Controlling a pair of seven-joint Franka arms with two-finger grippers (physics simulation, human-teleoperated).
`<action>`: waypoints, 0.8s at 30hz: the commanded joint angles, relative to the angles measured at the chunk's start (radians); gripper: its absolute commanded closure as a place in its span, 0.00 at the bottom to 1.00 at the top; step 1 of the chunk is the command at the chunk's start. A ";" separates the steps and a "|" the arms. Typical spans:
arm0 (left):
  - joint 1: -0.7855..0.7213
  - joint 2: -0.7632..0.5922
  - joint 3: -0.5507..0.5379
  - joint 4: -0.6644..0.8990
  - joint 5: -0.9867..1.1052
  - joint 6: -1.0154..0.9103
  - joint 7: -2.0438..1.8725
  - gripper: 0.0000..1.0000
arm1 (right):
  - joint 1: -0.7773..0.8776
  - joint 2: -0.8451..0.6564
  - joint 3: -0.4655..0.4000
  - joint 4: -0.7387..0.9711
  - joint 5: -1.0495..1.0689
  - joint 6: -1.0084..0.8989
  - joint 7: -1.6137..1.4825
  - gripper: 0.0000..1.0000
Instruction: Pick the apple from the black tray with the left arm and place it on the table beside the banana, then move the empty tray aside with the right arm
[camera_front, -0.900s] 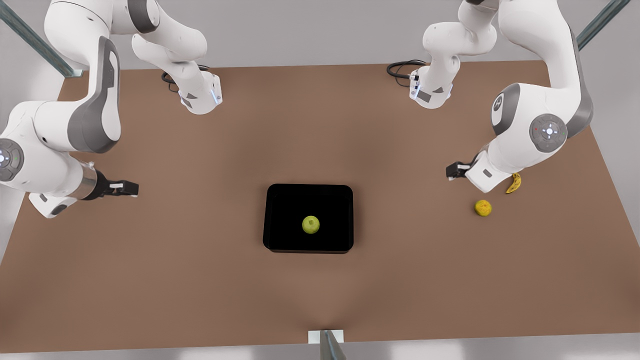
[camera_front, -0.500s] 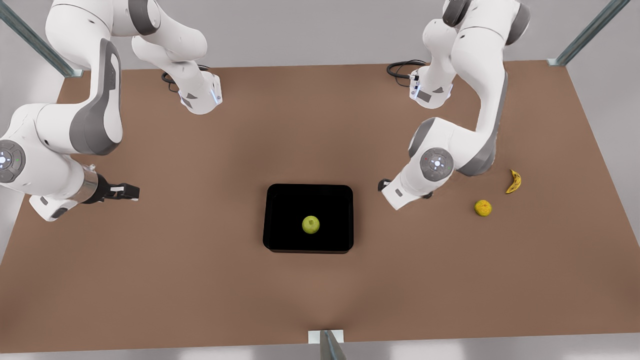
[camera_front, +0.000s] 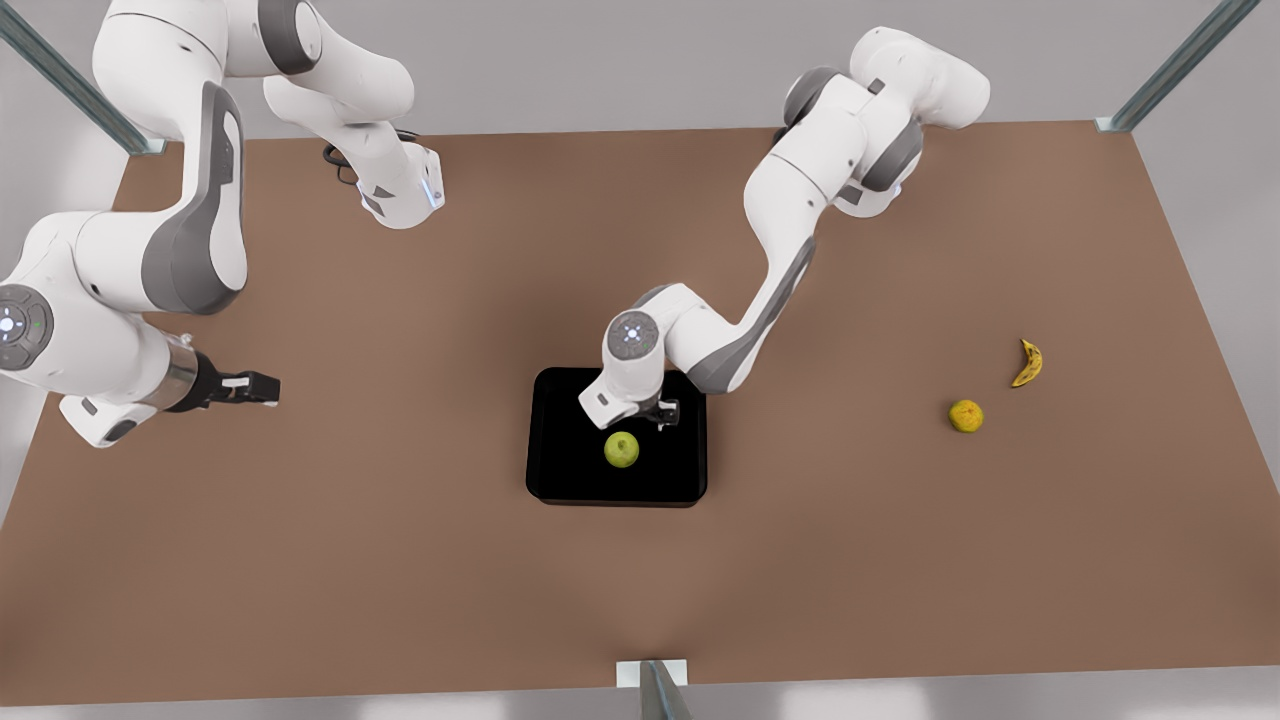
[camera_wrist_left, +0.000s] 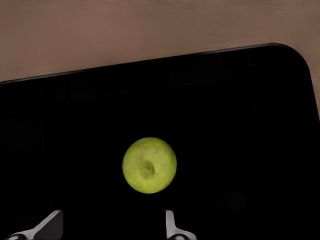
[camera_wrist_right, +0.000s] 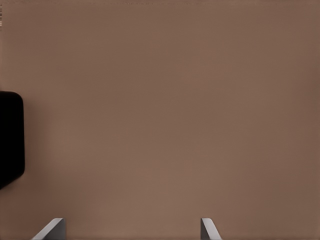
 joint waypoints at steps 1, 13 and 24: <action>-0.018 0.043 0.018 0.035 0.023 0.133 -0.360 0.00 | 0.000 0.000 0.000 0.002 0.000 0.000 -0.002 0.00; -0.033 0.136 0.055 0.051 0.085 0.253 -0.381 0.00 | 0.000 0.001 0.001 0.002 0.000 0.000 -0.002 0.00; -0.038 0.178 0.064 0.040 0.114 0.264 -0.392 0.34 | 0.000 0.001 0.001 0.002 0.000 0.000 -0.002 0.00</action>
